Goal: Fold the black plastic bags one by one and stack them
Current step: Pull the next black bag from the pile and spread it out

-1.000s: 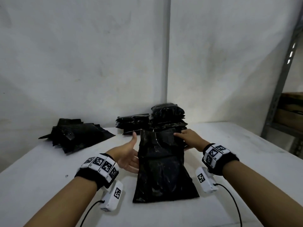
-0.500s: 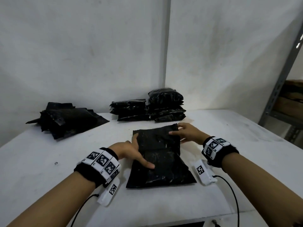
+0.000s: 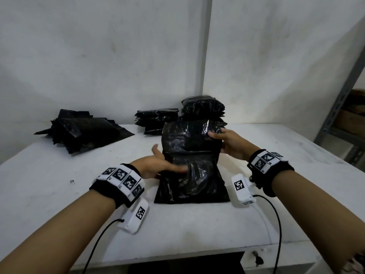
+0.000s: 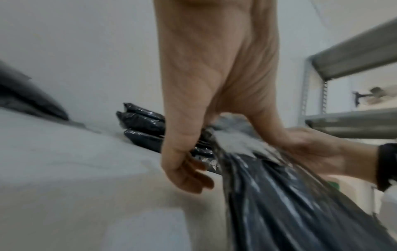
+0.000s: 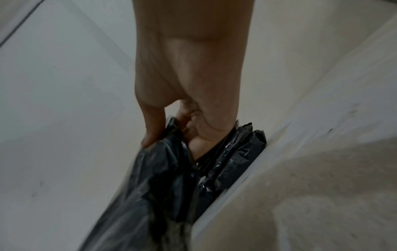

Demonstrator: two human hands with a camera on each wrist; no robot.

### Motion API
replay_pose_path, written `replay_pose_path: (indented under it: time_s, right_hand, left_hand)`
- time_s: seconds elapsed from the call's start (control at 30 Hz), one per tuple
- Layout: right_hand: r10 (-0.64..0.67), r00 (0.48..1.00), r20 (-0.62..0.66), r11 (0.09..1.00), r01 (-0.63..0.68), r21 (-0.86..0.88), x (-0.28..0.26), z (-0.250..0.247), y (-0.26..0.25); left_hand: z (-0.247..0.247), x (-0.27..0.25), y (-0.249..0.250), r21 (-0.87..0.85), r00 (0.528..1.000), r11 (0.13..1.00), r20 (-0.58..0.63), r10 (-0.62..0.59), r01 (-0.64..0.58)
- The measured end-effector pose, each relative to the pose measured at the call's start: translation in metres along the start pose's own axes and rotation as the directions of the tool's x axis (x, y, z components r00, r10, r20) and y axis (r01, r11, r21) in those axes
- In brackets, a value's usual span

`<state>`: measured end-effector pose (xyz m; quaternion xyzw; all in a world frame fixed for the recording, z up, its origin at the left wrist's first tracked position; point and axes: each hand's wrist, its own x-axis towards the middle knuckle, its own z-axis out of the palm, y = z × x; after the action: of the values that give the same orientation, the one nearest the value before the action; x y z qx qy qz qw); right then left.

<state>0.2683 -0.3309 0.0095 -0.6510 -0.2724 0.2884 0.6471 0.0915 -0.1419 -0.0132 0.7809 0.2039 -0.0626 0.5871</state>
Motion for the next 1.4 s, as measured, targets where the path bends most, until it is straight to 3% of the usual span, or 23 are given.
replay_pose_path:
  time_s: [0.07, 0.3, 0.37, 0.4, 0.47, 0.5, 0.53, 0.57, 0.63, 0.7, 0.77, 0.87, 0.97, 1.03, 1.07, 1.1, 1.17, 1.23, 1.3, 1.4]
  right_hand:
    - [-0.035, 0.999, 0.015, 0.996, 0.034, 0.077, -0.001, 0.002, -0.01]
    - [-0.073, 0.997, 0.012, 0.991, 0.071, 0.118, -0.002, 0.008, -0.029]
    - [-0.083, 0.996, -0.015, 0.985, 0.085, 0.153, -0.003, 0.011, -0.033]
    - [-0.089, 0.995, -0.036, 0.979, 0.094, 0.18, -0.002, 0.014, -0.035]
    - [-0.103, 0.992, -0.066, 0.965, 0.116, 0.236, -0.002, 0.024, -0.044]
    - [-0.119, 0.991, -0.067, 0.958, 0.132, 0.256, -0.003, 0.031, -0.049]
    - [-0.138, 0.989, -0.059, 0.949, 0.149, 0.276, -0.003, 0.038, -0.055]
    - [-0.16, 0.986, -0.044, 0.941, 0.166, 0.295, -0.005, 0.047, -0.061]
    - [-0.201, 0.98, 0.004, 0.935, 0.19, 0.298, -0.007, 0.065, -0.07]
    - [-0.215, 0.973, 0.081, 0.946, 0.186, 0.267, -0.011, 0.081, -0.075]
    - [-0.206, 0.964, 0.167, 0.964, 0.171, 0.204, -0.015, 0.09, -0.078]
    - [-0.219, 0.955, 0.201, 0.974, 0.201, 0.106, -0.016, 0.085, -0.075]
    - [-0.316, 0.948, -0.034, 0.949, 0.316, -0.01, -0.008, 0.07, -0.061]
    - [-0.352, 0.902, -0.25, 0.932, 0.313, -0.183, 0.0, 0.054, -0.048]
    - [-0.327, 0.895, -0.302, 0.934, 0.258, -0.245, 0.002, 0.046, -0.043]
    - [-0.256, 0.922, -0.291, 0.945, 0.176, -0.275, 0.002, 0.04, -0.039]
    - [-0.062, 0.991, -0.12, 0.956, 0.024, -0.292, 0.001, 0.03, -0.032]
    - [0.071, 0.995, 0.068, 0.969, -0.052, -0.24, -0.004, 0.024, -0.027]
    - [0.083, 0.989, 0.126, 0.985, -0.063, -0.158, -0.007, 0.019, -0.021]
    - [0.135, 0.986, 0.099, 0.982, -0.12, -0.146, -0.007, 0.012, -0.01]
  left_hand:
    - [-0.006, -0.001, 0.001, -0.14, 0.999, 0.99, -0.037, 0.023, -0.028]
    - [-0.014, -0.007, 0.012, -0.172, 0.985, 0.97, -0.062, 0.161, -0.17]
    - [-0.013, -0.002, 0.015, -0.143, 0.969, 0.974, -0.2, 0.144, -0.174]
    - [-0.012, 0.003, 0.016, -0.068, 0.926, 0.981, -0.349, 0.146, -0.18]
    - [-0.006, 0.006, 0.023, 0.129, 0.721, 0.965, -0.644, 0.256, -0.227]
    - [-0.003, 0.006, 0.028, 0.152, 0.652, 0.934, -0.68, 0.336, -0.322]
    - [0.001, 0.003, 0.036, 0.114, 0.664, 0.896, -0.633, 0.398, -0.429]
    - [0.005, -0.001, 0.043, 0.052, 0.725, 0.871, -0.531, 0.438, -0.489]
    - [0.012, -0.006, 0.055, 0.047, 0.81, 0.872, -0.35, 0.471, -0.487]
    - [0.017, -0.005, 0.06, 0.074, 0.784, 0.858, -0.374, 0.496, -0.508]
    - [0.017, -0.003, 0.06, -0.029, 0.751, 0.839, -0.463, 0.471, -0.544]
    - [0.005, 0.0, 0.05, -0.27, 0.817, 0.808, -0.426, 0.388, -0.525]
    - [-0.013, 0.001, 0.037, -0.408, 0.872, 0.79, -0.38, 0.31, -0.458]
    - [-0.023, -0.002, 0.029, -0.498, 0.902, 0.76, -0.324, 0.284, -0.418]
    - [-0.027, -0.003, 0.026, -0.54, 0.915, 0.741, -0.293, 0.278, -0.398]
    - [-0.031, -0.003, 0.023, -0.578, 0.927, 0.725, -0.256, 0.274, -0.374]
    - [-0.035, -0.003, 0.019, -0.634, 0.953, 0.713, -0.156, 0.261, -0.3]
    - [-0.036, -0.003, 0.017, -0.657, 0.969, 0.723, -0.053, 0.239, -0.215]
    - [-0.035, -0.002, 0.013, -0.649, 0.98, 0.75, 0.035, 0.194, -0.125]
    - [-0.032, 0.007, 0.005, -0.62, 0.985, 0.781, 0.073, 0.159, -0.081]
